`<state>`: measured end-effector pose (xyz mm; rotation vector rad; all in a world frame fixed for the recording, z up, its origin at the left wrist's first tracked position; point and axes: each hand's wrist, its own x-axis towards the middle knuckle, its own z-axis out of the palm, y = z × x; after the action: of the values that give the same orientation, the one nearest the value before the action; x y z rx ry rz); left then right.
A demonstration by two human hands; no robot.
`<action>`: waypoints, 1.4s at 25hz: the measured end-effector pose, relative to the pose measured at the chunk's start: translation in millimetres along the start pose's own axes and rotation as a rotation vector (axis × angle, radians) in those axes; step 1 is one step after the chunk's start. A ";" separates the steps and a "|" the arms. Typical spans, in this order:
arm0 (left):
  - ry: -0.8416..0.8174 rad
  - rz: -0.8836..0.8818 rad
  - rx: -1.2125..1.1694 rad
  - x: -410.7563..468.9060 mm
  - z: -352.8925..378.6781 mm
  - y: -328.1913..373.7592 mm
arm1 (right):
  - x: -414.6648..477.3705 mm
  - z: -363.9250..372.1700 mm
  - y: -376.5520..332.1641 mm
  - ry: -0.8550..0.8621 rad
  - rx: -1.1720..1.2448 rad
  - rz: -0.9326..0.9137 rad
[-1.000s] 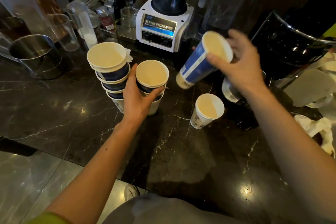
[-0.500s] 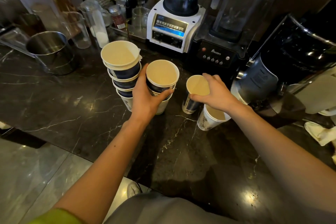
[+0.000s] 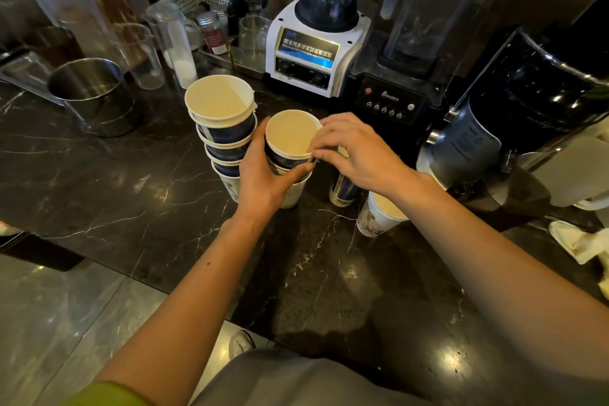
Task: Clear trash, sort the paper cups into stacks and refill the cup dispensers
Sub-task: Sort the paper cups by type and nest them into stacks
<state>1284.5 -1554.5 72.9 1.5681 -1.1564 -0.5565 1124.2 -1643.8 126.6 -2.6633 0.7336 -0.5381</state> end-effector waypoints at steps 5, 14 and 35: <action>-0.025 0.009 -0.022 2.7 -0.5 -0.3 | 2.6 0.1 -0.5 0.133 -0.161 -0.074; -0.015 -0.034 0.002 2.6 3.2 -5.9 | -28.8 -93.9 -11.6 0.765 -0.161 0.073; -0.055 -0.021 -0.021 -9.9 16.5 -21.4 | -165.8 -3.4 24.1 -0.085 -0.180 0.412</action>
<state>1275.1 -1554.2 45.8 1.5569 -1.1729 -0.6268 980.6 -1574.3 75.5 -2.5628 1.3143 -0.2566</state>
